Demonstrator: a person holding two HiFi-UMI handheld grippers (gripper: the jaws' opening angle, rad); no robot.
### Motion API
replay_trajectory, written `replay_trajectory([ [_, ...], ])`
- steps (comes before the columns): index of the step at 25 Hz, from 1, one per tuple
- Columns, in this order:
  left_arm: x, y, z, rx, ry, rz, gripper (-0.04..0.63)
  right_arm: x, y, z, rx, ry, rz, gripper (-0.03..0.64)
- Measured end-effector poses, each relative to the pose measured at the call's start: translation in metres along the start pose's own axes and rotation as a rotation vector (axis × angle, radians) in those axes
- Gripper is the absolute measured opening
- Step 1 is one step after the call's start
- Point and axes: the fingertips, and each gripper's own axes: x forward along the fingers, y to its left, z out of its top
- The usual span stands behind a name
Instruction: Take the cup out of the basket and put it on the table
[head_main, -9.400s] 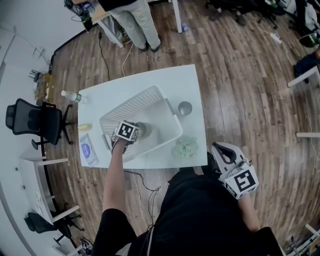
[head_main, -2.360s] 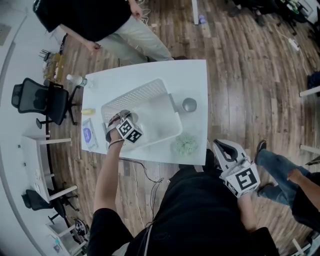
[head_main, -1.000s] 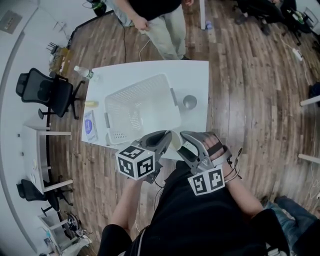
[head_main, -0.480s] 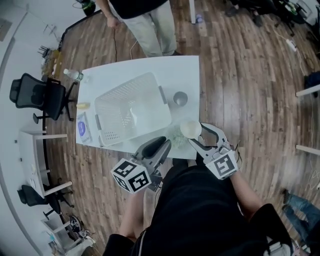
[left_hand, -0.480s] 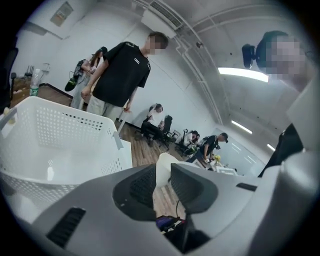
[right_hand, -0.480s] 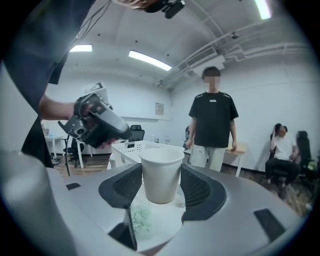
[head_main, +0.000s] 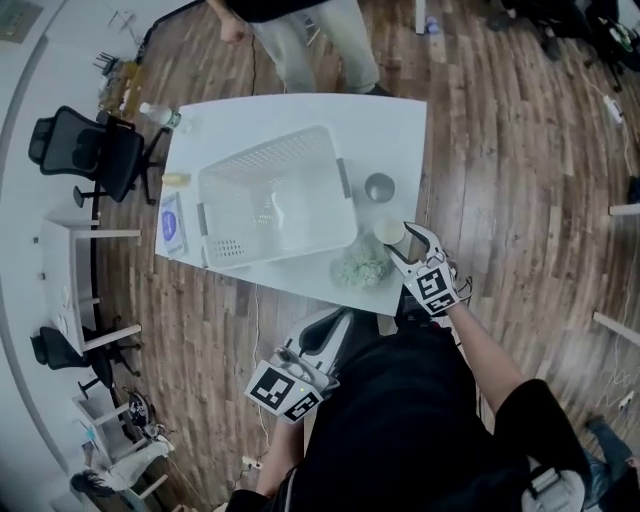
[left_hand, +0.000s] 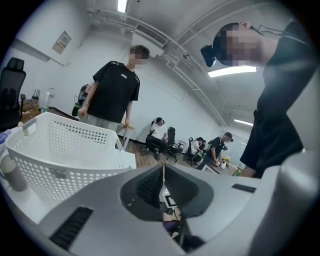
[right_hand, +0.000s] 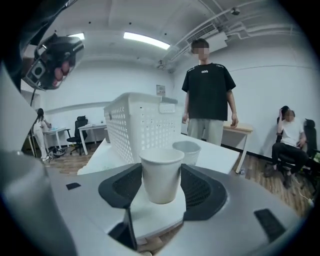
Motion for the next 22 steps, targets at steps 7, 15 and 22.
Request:
replay_trajectory([
  [7, -0.021, 0.013, -0.006, -0.062, -0.054, 0.130, 0.011, 0.031, -0.004, -0.028, 0.014, 0.061, 0.019, 0.250],
  [15, -0.029, 0.026, -0.004, -0.091, -0.088, 0.172, 0.011, 0.025, 0.005, -0.046, -0.014, 0.169, 0.055, 0.290],
  [22, -0.018, 0.030, 0.002, -0.033, -0.117, 0.155, 0.011, -0.043, -0.003, 0.012, 0.048, 0.096, 0.058, 0.218],
])
